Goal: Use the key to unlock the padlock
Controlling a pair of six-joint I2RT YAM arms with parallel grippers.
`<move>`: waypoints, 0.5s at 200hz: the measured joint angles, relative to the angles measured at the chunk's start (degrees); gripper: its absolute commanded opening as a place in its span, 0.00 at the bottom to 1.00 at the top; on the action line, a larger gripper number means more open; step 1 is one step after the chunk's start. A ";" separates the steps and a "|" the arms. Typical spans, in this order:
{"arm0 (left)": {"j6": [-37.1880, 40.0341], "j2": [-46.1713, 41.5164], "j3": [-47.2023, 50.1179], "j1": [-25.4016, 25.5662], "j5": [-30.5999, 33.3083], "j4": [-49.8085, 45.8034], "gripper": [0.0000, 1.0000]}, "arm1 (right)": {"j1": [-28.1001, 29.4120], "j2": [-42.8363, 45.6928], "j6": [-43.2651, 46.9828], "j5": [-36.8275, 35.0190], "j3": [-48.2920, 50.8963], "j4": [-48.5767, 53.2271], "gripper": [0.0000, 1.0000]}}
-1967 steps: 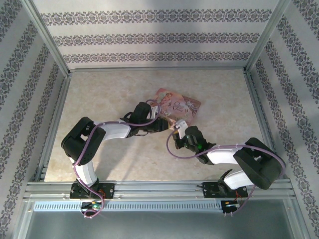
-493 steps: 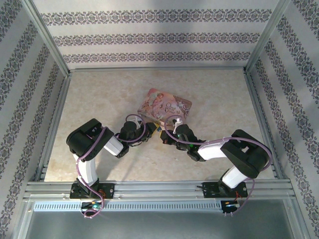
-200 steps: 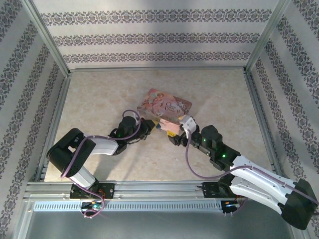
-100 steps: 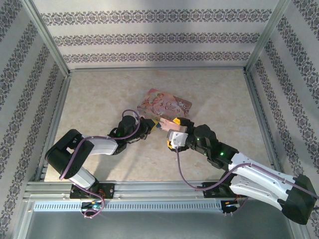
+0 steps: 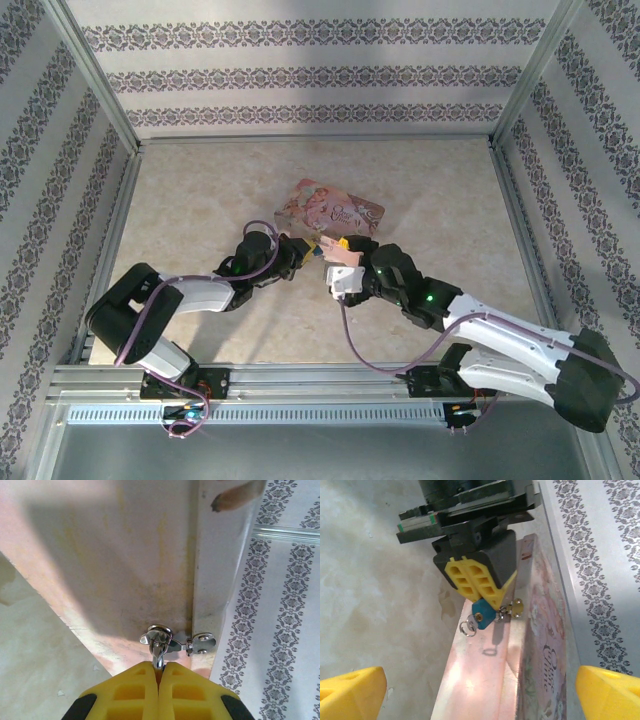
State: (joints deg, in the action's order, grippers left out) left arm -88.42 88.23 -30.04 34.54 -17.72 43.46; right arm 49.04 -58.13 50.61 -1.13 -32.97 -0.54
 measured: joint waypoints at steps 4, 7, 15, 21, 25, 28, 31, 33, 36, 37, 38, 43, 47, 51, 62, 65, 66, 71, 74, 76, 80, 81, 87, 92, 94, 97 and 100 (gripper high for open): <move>-0.09 -0.11 0.00 0.00 0.02 -0.02 0.04 | 0.00 -0.39 0.26 0.00 -0.11 -0.02 0.94; -0.13 -0.17 0.00 0.00 0.02 -0.04 0.04 | 0.00 -0.61 0.26 -0.02 -0.20 0.00 0.93; -0.17 -0.22 0.00 0.00 0.02 -0.09 0.04 | 0.00 -1.40 0.50 0.00 -0.39 0.00 0.92; -0.20 -0.22 0.00 0.00 0.00 -0.13 0.04 | 0.00 -1.90 0.66 -0.02 -0.52 0.07 0.91; -0.24 -0.22 0.00 0.00 0.00 -0.22 0.04 | 0.00 -2.29 0.83 -0.02 -0.63 0.17 0.91; -0.31 -0.22 0.00 0.00 0.00 -0.26 0.04 | 0.00 -2.54 0.87 -0.02 -0.70 0.20 0.90; -0.37 -0.22 0.00 0.00 0.00 -0.28 0.04 | 0.00 -2.82 1.07 -0.02 -0.74 0.20 0.90; -0.37 -0.22 0.00 0.00 0.00 -0.31 0.04 | 0.00 -2.91 1.07 -0.02 -0.79 0.22 0.90; -0.39 -0.22 0.00 0.00 0.00 -0.35 0.04 | 0.00 -3.08 1.29 -0.04 -0.79 0.22 0.89; -0.39 -0.22 0.00 0.00 0.00 -0.35 0.04 | 0.00 -3.15 1.36 -0.04 -0.81 0.22 0.89; -0.39 -0.22 0.00 0.00 0.00 -0.35 0.04 | 0.00 -3.19 1.38 -0.04 -0.83 0.22 0.89; -0.39 -0.22 0.00 0.00 0.00 -0.42 0.04 | 0.00 -3.39 1.66 -0.04 -0.83 0.31 0.88; -0.39 -0.22 0.00 0.00 0.00 -0.46 0.04 | 0.00 -3.48 1.86 -0.09 -0.83 0.37 0.88; -0.42 -0.22 0.00 0.00 0.00 -0.59 0.04 | 0.00 -3.56 2.05 -0.11 -0.83 0.42 0.88; -0.44 -0.22 0.00 0.00 -0.02 -1.03 0.04 | 0.00 -3.69 2.36 -0.15 -0.83 0.44 0.87; -0.48 -0.22 0.00 0.00 -0.02 -1.14 0.04 | 0.00 -3.72 2.54 -0.15 -0.83 0.44 0.87; -0.50 -0.22 0.00 0.00 -0.02 -1.14 0.04 | 0.00 -3.72 2.54 -0.17 -0.83 0.44 0.87; -0.57 -0.22 0.00 0.00 -0.02 -1.36 0.04 | 0.00 -3.76 2.73 -0.15 -0.83 0.44 0.86; -0.59 -0.22 0.00 0.00 -0.02 -1.51 0.04 | -0.02 -3.78 2.80 -0.15 -0.83 0.44 0.85; -0.61 -0.22 0.00 0.00 0.00 -1.55 0.04 | -0.02 -3.82 2.91 -0.15 -0.83 0.44 0.85; -0.63 -0.22 0.00 0.00 0.00 -1.70 0.04 | -0.02 -3.87 3.06 -0.15 -0.83 0.44 0.84; -0.63 -0.22 0.00 0.00 0.00 -1.75 0.04 | -0.02 -3.87 3.06 -0.15 -0.83 0.44 0.84; -0.72 -0.22 0.00 0.00 0.00 -1.97 0.04 | -0.02 -3.93 3.34 -0.13 -0.83 0.44 0.83; -0.81 -0.22 0.00 0.00 0.00 -2.16 0.04 | -0.07 -3.98 3.58 -0.11 -0.83 0.46 0.82; -0.81 -0.22 0.00 0.00 0.00 -2.21 0.04 | -0.07 -3.98 3.58 -0.11 -0.83 0.46 0.81; -0.83 -0.24 0.00 0.02 0.00 -2.34 0.04 | -0.11 -4.02 3.74 -0.04 -0.83 0.46 0.81; -0.85 -0.24 0.00 0.00 -0.02 -2.38 0.04 | -0.17 -4.02 3.67 0.07 -0.83 0.48 0.80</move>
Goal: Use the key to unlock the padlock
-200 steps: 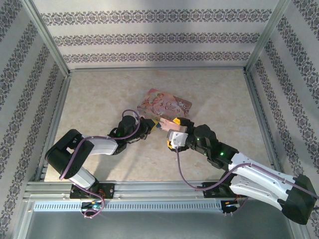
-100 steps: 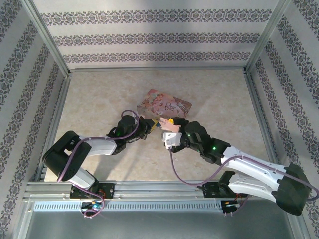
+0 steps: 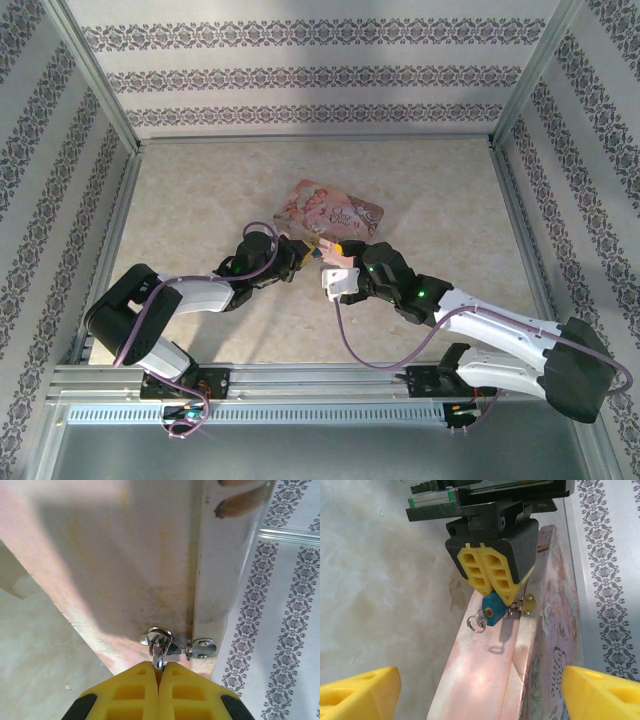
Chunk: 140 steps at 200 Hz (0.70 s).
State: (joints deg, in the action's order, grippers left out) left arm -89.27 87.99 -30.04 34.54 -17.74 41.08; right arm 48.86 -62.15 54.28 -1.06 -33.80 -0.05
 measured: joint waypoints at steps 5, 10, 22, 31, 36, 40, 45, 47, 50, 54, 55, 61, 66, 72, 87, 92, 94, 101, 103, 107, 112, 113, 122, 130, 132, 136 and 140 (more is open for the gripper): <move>-0.11 0.00 0.00 0.00 0.02 -0.15 0.03 | -0.09 -0.07 0.11 0.09 0.00 -0.02 0.80; -0.17 -0.02 0.00 0.00 0.02 -0.31 0.04 | -0.37 -0.13 0.15 0.44 0.00 -0.02 0.79; -0.37 -0.24 0.00 0.02 0.02 -0.85 0.04 | -1.20 -0.31 0.11 1.03 0.00 -0.04 0.77; -0.46 -0.37 -0.02 0.00 0.02 -0.94 0.04 | -1.84 -0.59 0.07 1.57 0.00 -0.11 0.76; -0.61 -0.39 -0.11 0.00 0.02 -1.07 0.04 | -2.14 -0.79 -0.02 1.95 0.00 -0.15 0.75; -0.63 -0.42 -0.15 0.00 0.02 -1.11 0.04 | -2.34 -0.98 -0.11 2.19 0.00 -0.15 0.75; -0.81 -0.42 -0.26 0.00 0.02 -1.22 0.04 | -2.56 -1.31 -0.09 2.49 0.00 -0.20 0.75; -0.81 -0.42 -0.28 0.00 0.02 -1.25 0.04 | -2.64 -1.44 -0.13 2.64 -0.02 -0.20 0.74; -0.85 -0.42 -0.33 0.00 0.02 -1.27 0.04 | -2.64 -1.68 -0.15 2.82 0.00 -0.31 0.74; -0.90 -0.42 -0.35 0.00 0.02 -1.27 0.04 | -2.67 -1.99 -0.24 3.06 -0.02 -0.35 0.74; -0.92 -0.42 -0.35 0.00 0.02 -1.27 0.03 | -2.67 -2.12 -0.31 3.10 -0.02 -0.42 0.73; -1.01 -0.42 -0.37 0.00 0.02 -1.27 0.03 | -2.64 -2.73 -0.37 3.52 -0.09 -0.50 0.72; -1.09 -0.42 -0.37 0.02 0.02 -1.27 0.03 | -2.64 -3.26 -0.48 3.89 -0.17 -0.59 0.72; -1.22 -0.42 -0.37 0.02 0.02 -1.27 0.03 | -2.62 -3.91 -0.57 4.33 -0.28 -0.70 0.70; -1.49 -0.42 -0.37 0.02 0.02 -1.25 0.03 | -2.62 -5.31 -0.92 5.05 -0.61 -1.07 0.66; -1.62 -0.42 -0.37 0.02 0.02 -1.25 0.03 | -2.62 -5.84 -1.03 5.16 -0.76 -1.31 0.64; -1.66 -0.42 -0.37 0.02 0.02 -1.25 0.03 | -2.62 -6.01 -1.27 5.25 -0.83 -1.46 0.64; -1.86 -0.42 -0.37 0.02 0.02 -1.25 0.03 | -2.62 -6.62 -1.51 5.38 -1.05 -1.95 0.63; -1.90 -0.42 -0.37 0.02 0.02 -1.25 0.03 | -2.62 -6.73 -1.46 5.44 -1.09 -2.01 0.63; -2.01 -0.42 -0.37 0.02 0.02 -1.22 0.03 | -2.62 -7.04 -1.64 5.49 -1.20 -2.34 0.62; -2.12 -0.42 -0.37 0.02 0.02 -1.22 0.03 | -2.62 -7.34 -1.66 5.55 -1.31 -2.67 0.62; -2.14 -0.42 -0.37 0.02 0.02 -1.22 0.03 | -2.62 -7.39 -1.70 5.57 -1.33 -2.71 0.62; -2.40 -0.39 -0.37 0.02 0.02 -1.22 0.03 | -2.60 -7.78 -1.84 5.66 -1.53 -3.17 0.61; -2.60 -0.39 -0.37 0.02 0.02 -1.20 0.03 | -2.60 -8.17 -1.84 5.66 -1.79 -3.45 0.59; -2.64 -0.39 -0.37 0.02 0.02 -1.20 0.03 | -2.60 -8.28 -1.86 5.64 -1.86 -3.61 0.58; -2.73 -0.39 -0.37 0.02 0.02 -1.18 0.03 | -2.58 -8.50 -1.84 5.64 -1.99 -3.82 0.57; -2.78 -0.39 -0.37 0.02 0.02 -1.11 0.03 | -2.58 -8.72 -1.88 5.62 -2.08 -4.07 0.56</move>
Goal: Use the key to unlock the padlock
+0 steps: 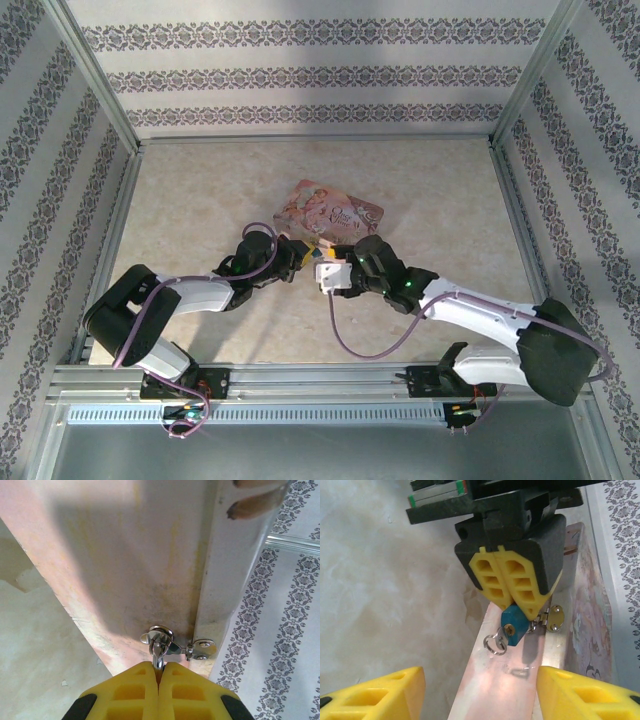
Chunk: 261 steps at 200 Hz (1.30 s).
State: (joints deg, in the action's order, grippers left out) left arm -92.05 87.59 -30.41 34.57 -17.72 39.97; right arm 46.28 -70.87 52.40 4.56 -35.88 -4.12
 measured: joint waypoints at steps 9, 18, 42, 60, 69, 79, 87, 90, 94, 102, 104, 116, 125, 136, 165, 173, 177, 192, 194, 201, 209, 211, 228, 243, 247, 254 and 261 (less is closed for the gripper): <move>-0.09 0.00 0.00 0.00 0.00 0.13 0.03 | 0.00 -0.55 -0.02 -0.15 -0.15 -0.72 0.54; -0.17 0.00 0.00 0.00 0.00 0.33 0.03 | 0.09 -1.03 0.07 -0.33 -0.20 -1.38 0.52; -0.20 0.00 0.00 0.00 0.00 0.52 0.03 | 0.09 -2.21 0.02 -0.87 -0.39 -2.64 0.48; -0.24 0.00 0.00 0.22 0.02 0.74 0.03 | 0.37 -2.89 0.02 -1.20 -0.55 -3.56 0.46; -0.26 0.00 0.00 0.33 0.00 0.76 0.03 | 0.48 -3.19 0.02 -1.40 -0.63 -3.93 0.44; -0.39 0.00 0.00 0.35 0.00 0.76 0.03 | 0.79 -3.61 0.02 -1.70 -0.76 -4.39 0.43; -0.42 0.00 0.00 0.35 0.02 0.79 0.03 | 0.87 -3.98 0.02 -1.81 -0.87 -4.76 0.41; -0.42 0.00 0.00 0.35 0.00 0.79 0.03 | 0.87 -4.13 0.04 -1.86 -0.90 -4.92 0.40; -0.44 0.00 0.00 0.35 0.00 0.79 0.03 | 1.03 -4.33 -0.02 -2.01 -0.92 -5.14 0.40; -0.46 0.00 0.00 0.35 0.00 0.76 0.03 | 1.14 -4.76 -0.02 -2.19 -0.96 -5.51 0.37; -0.48 0.00 0.00 0.35 0.00 0.76 0.03 | 1.14 -4.83 0.02 -2.23 -0.98 -5.53 0.37; -0.61 0.00 0.00 0.35 0.02 0.79 0.03 | 1.25 -5.40 -0.11 -2.56 -1.05 -5.84 0.33; -0.61 0.00 0.00 0.35 0.02 0.76 0.02 | 1.25 -5.70 -0.07 -2.73 -1.05 -6.03 0.32; -0.63 0.00 0.00 0.35 0.02 0.76 0.02 | 1.25 -5.92 -0.15 -3.13 -1.05 -6.08 0.29; -0.63 0.00 0.00 0.35 0.02 0.76 0.02 | 1.25 -6.23 -0.22 -3.91 -1.05 -6.82 0.27; -0.63 0.00 0.00 0.35 0.00 0.76 0.02 | 1.25 -6.23 -0.37 -3.98 -1.05 -7.02 0.25; -0.63 0.00 0.00 0.35 0.02 0.76 0.02 | 1.25 -6.23 -0.48 -4.11 -1.05 -7.13 0.25; -0.66 0.00 0.00 0.35 0.02 0.76 0.02 | 1.25 -6.36 -0.85 -4.31 -1.05 -7.67 0.22; -0.63 0.00 0.00 0.35 0.02 0.76 0.02 | 1.25 -6.38 -0.87 -4.31 -1.05 -7.78 0.22; -0.63 0.00 0.00 0.35 0.02 0.76 0.02 | 1.25 -6.49 -1.11 -4.39 -1.05 -8.09 0.20; -0.63 0.00 0.00 0.35 0.02 0.76 0.02 | 1.25 -6.58 -1.36 -4.52 -1.05 -8.35 0.19; -0.63 0.00 0.00 0.35 0.02 0.76 0.02 | 1.25 -6.58 -1.42 -4.57 -1.05 -8.41 0.19; -0.66 0.00 0.00 0.37 0.07 0.79 0.02 | 1.25 -6.71 -1.62 -4.76 -1.05 -8.61 0.15; -0.66 0.00 0.00 0.37 0.24 0.79 0.02 | 1.51 -6.95 -1.95 -4.96 -1.03 -8.66 0.12; -0.66 0.00 0.00 0.35 0.24 0.81 0.02 | 1.51 -6.99 -1.99 -5.03 -1.01 -8.66 0.12; -0.68 0.00 0.00 0.35 0.24 0.79 0.02 | 1.51 -6.99 -2.19 -5.18 -0.96 -8.76 0.11; -0.74 0.00 0.00 0.35 0.28 0.81 0.02 | 1.51 -6.99 -2.51 -5.22 -0.83 -9.03 0.09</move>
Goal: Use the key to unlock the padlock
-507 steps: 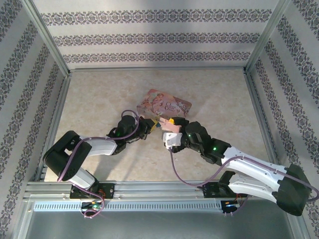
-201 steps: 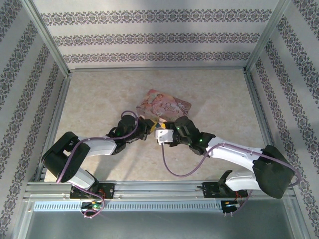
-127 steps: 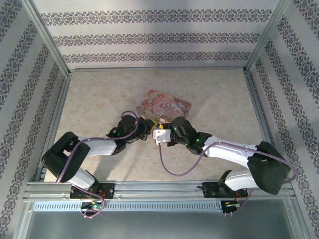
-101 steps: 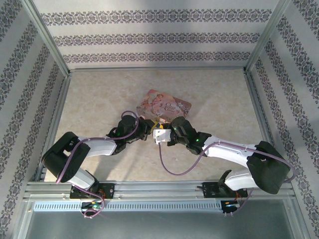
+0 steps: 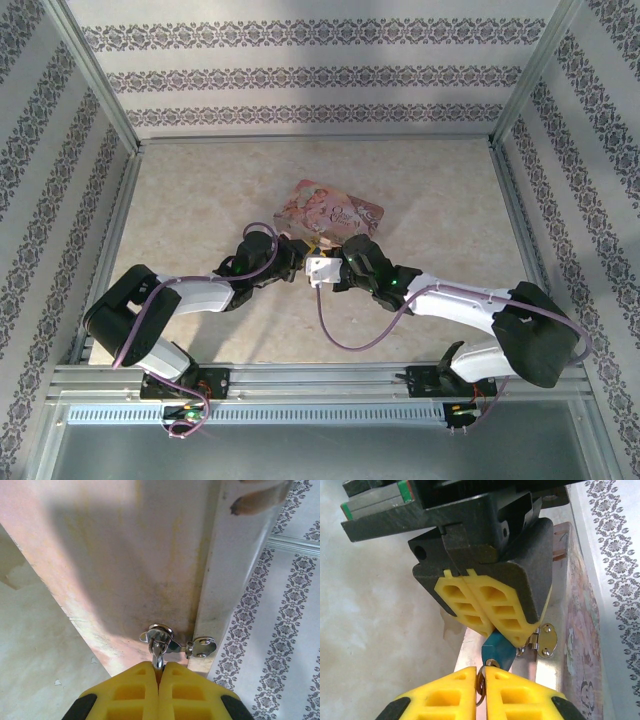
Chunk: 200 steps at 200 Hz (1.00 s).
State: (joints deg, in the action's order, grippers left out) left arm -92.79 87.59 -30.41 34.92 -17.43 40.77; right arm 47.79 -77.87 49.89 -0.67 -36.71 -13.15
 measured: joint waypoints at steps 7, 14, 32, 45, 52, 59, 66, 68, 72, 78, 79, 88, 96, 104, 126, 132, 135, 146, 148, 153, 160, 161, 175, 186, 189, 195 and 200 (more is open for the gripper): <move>-0.07 0.00 0.00 0.00 0.09 -0.02 0.02 | 0.00 0.00 -0.20 -0.11 0.11 -0.15 0.07; -0.11 0.00 0.00 0.00 0.17 -0.02 0.02 | 0.02 0.00 -0.39 -0.20 0.24 -0.39 0.07; -0.26 0.00 0.00 0.00 0.37 -0.04 0.02 | 0.17 0.00 -0.68 -0.68 0.63 -1.11 0.04; -0.31 0.00 0.00 0.00 0.55 0.00 0.02 | 0.42 0.00 -1.36 -1.36 0.85 -1.75 0.02; -0.31 0.00 0.00 0.00 0.59 0.00 0.02 | 0.50 0.00 -1.99 -1.68 0.96 -2.08 0.00; -0.33 0.00 0.00 0.02 0.61 0.00 0.02 | 0.63 0.00 -3.06 -1.97 1.01 -2.23 0.00; -0.33 0.00 0.00 0.02 0.63 0.07 0.02 | 0.76 0.00 -4.26 -2.23 1.09 -2.49 0.00; -0.33 0.00 0.00 0.02 0.63 0.09 0.02 | 0.83 0.00 -4.76 -2.38 1.09 -2.56 0.00; -0.33 0.00 0.00 0.02 0.68 0.13 0.02 | 0.92 0.00 -5.31 -2.56 1.09 -2.60 0.00; -0.33 0.00 0.00 0.02 0.76 0.22 0.02 | 1.20 0.00 -6.49 -2.89 1.11 -2.80 0.00; -0.33 0.00 0.00 0.02 0.79 0.26 0.02 | 1.22 0.00 -6.78 -2.95 1.11 -2.82 0.00; -0.33 0.00 0.00 0.02 0.83 0.39 0.02 | 1.46 0.00 -8.94 -3.17 1.11 -3.06 0.00; -0.33 0.00 0.00 0.02 0.96 0.48 0.02 | 1.68 -0.11 -10.88 -3.39 1.11 -3.32 0.00; -0.33 0.00 0.00 0.00 1.16 0.48 0.02 | 1.97 -0.37 -12.72 -3.78 1.11 -3.74 0.00; -0.33 0.00 0.07 0.00 1.95 0.26 0.02 | 2.71 -1.62 -18.51 -5.01 1.44 -5.77 0.00; -0.31 0.00 0.09 -0.02 2.23 0.22 0.02 | 2.82 -2.08 -20.33 -5.38 1.64 -6.75 0.00; -0.33 0.00 0.13 -0.04 2.47 0.17 0.02 | 2.91 -2.29 -21.38 -5.55 1.70 -7.15 0.00; -0.31 0.00 0.24 -0.04 3.02 0.07 0.02 | 3.13 -3.06 -24.52 -6.10 2.12 -9.05 0.00; -0.31 0.00 0.28 -0.04 3.08 0.07 0.02 | 3.17 -3.23 -25.38 -6.19 2.27 -9.51 0.00; -0.31 0.00 0.37 -0.04 3.30 0.00 0.02 | 3.28 -3.52 -26.82 -6.34 2.60 -10.47 0.00; -0.31 0.00 0.50 -0.04 3.58 -0.07 0.02 | 3.39 -4.02 -29.33 -6.58 3.10 -11.96 0.00; -0.31 0.00 0.55 -0.04 3.61 -0.11 0.02 | 3.43 -4.11 -29.94 -6.60 3.21 -12.28 0.00; -0.31 0.00 0.90 -0.04 4.00 -0.20 0.02 | 3.78 -5.09 -34.97 -7.08 4.31 -15.34 0.00; -0.31 0.00 1.05 -0.04 4.22 -0.22 0.02 | 4.22 -5.70 -38.51 -7.69 5.03 -17.55 0.00; -0.31 0.00 1.11 -0.04 4.24 -0.22 0.02 | 4.28 -5.88 -39.58 -7.91 5.20 -18.10 0.00; -0.31 0.00 1.20 -0.04 4.33 -0.20 0.02 | 4.50 -6.16 -41.42 -8.26 5.57 -19.21 0.00; -0.31 0.00 1.27 -0.04 4.42 -0.17 0.02 | 4.61 -6.40 -43.06 -8.57 5.97 -20.28 0.00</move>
State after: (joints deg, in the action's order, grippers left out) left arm -93.10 87.59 -29.15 34.87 -13.02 40.60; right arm 52.40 -84.27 6.83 -9.23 -30.74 -33.43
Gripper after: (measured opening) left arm 0.050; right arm 0.051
